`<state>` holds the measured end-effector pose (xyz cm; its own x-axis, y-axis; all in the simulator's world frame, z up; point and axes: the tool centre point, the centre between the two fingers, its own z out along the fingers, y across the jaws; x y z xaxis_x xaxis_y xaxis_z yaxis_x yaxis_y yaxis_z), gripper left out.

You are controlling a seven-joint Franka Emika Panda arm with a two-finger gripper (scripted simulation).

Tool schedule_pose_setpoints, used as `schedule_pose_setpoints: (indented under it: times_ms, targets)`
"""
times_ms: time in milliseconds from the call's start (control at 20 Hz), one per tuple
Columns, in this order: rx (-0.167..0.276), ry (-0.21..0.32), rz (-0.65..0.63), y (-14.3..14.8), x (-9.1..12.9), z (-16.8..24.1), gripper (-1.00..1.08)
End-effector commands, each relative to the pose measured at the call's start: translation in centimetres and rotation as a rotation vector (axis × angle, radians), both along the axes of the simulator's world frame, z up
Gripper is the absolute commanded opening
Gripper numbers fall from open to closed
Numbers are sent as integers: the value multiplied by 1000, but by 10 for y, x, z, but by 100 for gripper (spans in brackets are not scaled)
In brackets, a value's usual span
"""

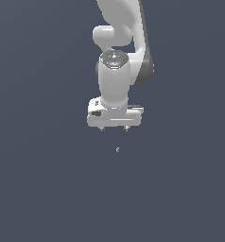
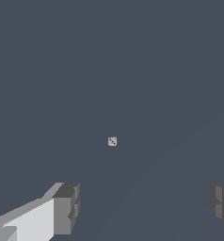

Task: Pick up the object and move it to a goal position.

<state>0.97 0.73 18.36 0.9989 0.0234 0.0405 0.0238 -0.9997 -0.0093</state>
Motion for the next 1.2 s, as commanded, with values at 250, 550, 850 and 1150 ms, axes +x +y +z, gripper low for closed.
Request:
schedule_pose_setpoints:
  times_ms: [250, 550, 850, 1150]
  targets:
    - [-11, 6, 7, 3, -2, -4, 100]
    - [-28, 16, 18, 6, -6, -7, 100]
    - [-26, 16, 18, 7, -4, -13, 100]
    - [-23, 22, 19, 10, 2, -39, 100]
